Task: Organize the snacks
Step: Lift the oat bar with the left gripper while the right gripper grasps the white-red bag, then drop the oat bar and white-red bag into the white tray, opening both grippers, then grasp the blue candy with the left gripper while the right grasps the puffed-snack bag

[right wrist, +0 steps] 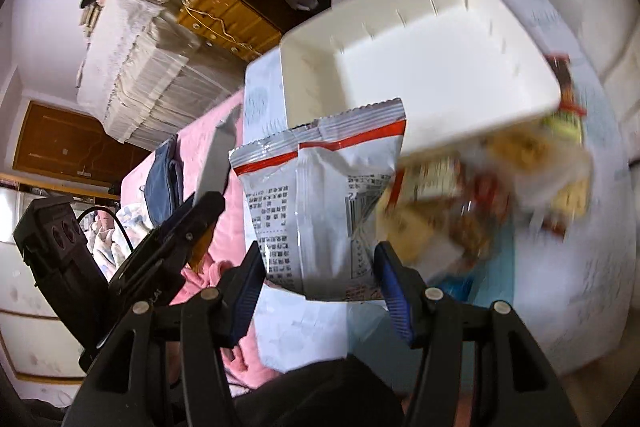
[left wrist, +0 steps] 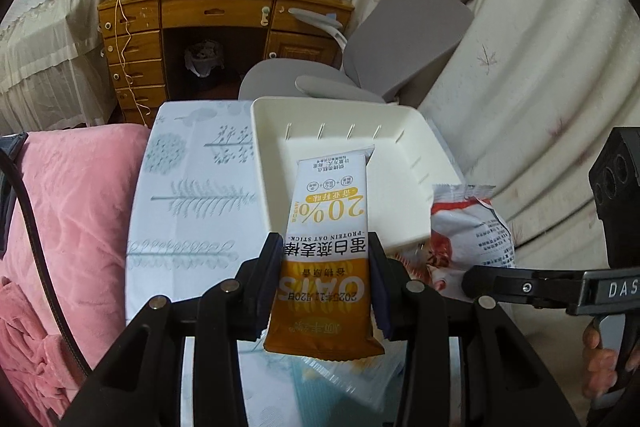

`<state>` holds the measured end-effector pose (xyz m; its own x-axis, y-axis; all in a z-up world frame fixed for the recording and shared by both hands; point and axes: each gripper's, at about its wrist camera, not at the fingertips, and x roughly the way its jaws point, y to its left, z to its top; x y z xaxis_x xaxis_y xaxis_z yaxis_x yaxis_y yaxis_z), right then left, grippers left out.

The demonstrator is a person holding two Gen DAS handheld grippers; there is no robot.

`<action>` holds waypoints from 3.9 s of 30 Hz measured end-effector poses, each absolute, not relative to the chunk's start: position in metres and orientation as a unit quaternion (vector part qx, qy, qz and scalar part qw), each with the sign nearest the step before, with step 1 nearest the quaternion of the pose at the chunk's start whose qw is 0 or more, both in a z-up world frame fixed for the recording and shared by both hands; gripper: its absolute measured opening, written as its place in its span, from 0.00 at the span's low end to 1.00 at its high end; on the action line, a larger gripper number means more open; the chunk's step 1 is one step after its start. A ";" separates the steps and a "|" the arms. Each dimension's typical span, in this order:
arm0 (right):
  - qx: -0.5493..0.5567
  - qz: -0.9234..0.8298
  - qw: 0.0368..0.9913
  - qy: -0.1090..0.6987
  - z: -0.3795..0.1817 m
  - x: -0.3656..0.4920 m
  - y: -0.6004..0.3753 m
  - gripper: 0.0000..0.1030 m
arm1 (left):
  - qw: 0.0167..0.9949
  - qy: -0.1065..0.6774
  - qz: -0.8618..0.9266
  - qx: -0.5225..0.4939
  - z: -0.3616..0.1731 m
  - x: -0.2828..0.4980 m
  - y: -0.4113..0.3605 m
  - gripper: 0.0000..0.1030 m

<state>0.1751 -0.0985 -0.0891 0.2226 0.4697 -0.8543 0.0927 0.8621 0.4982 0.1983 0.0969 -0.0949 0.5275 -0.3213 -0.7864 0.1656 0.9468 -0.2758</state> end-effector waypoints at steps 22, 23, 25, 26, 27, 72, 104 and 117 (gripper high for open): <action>0.211 0.135 0.815 0.523 -0.101 0.249 -0.182 0.64 | 0.868 0.480 -0.083 -0.093 -0.107 0.259 0.021 0.69; 0.215 0.133 0.813 0.524 -0.103 0.249 -0.184 0.66 | 0.866 0.484 -0.081 -0.095 -0.108 0.258 0.022 0.69; 0.218 0.130 0.813 0.524 -0.105 0.247 -0.188 0.69 | 0.861 0.493 -0.074 -0.097 -0.111 0.256 0.024 0.69; 0.218 0.129 0.813 0.525 -0.106 0.246 -0.189 0.71 | 0.860 0.496 -0.074 -0.098 -0.113 0.254 0.024 0.69; 0.217 0.128 0.813 0.525 -0.107 0.244 -0.189 0.71 | 0.857 0.500 -0.074 -0.099 -0.113 0.252 0.026 0.69; 0.192 -0.054 0.824 0.529 -0.136 0.018 -0.174 0.84 | 0.768 0.620 -0.152 -0.045 -0.172 0.079 0.049 0.84; 0.129 0.060 0.779 0.611 -0.196 0.115 -0.282 0.84 | 0.737 0.672 0.000 -0.072 -0.267 0.099 -0.048 0.90; 0.169 0.076 0.760 0.623 -0.233 0.154 -0.284 0.84 | 0.729 0.678 0.042 -0.088 -0.297 0.115 -0.060 0.90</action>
<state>0.1540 -0.2838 -0.2330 0.2122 0.3249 -0.9216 0.0953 0.9317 0.3504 0.1148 -0.0600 -0.2968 0.0769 -0.0580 -0.9954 -0.1802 0.9811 -0.0711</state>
